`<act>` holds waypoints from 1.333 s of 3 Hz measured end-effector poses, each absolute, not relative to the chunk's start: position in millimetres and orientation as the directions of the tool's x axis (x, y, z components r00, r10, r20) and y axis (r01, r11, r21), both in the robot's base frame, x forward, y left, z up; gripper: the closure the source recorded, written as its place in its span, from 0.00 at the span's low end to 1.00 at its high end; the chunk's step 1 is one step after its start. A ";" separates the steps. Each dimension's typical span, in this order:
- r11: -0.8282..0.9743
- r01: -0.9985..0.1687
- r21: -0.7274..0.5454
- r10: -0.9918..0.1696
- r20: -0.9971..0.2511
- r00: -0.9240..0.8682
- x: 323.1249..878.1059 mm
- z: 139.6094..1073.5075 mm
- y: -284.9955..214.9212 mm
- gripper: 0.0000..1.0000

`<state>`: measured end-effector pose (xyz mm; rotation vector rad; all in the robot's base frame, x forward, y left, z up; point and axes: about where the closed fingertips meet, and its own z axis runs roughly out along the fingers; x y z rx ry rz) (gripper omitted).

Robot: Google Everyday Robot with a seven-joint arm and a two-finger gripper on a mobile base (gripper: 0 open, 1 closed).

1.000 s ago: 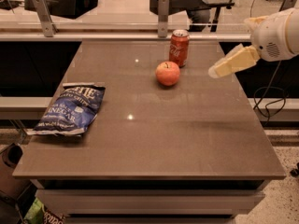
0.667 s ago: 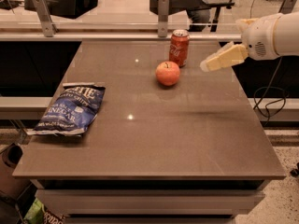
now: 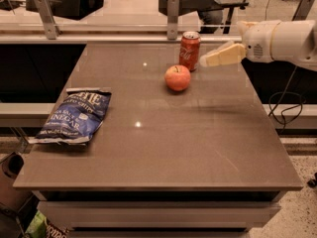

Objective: Move coke can near blue chip bag

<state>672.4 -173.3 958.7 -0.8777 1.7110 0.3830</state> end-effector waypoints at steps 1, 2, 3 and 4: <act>0.684 -0.718 -0.132 -0.281 -0.955 -0.092 693.1 956.8 -162.4 0.00; 0.684 -0.718 -0.132 -0.281 -0.955 -0.092 693.1 956.8 -162.3 0.00; 0.689 -0.715 -0.120 -0.262 -0.961 -0.092 697.7 952.5 -158.3 0.00; 0.685 -0.723 -0.090 -0.216 -0.973 -0.083 708.9 944.7 -154.1 0.00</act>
Offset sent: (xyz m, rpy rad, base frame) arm 0.0158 0.0086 -0.0009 0.0627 -0.0107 0.0004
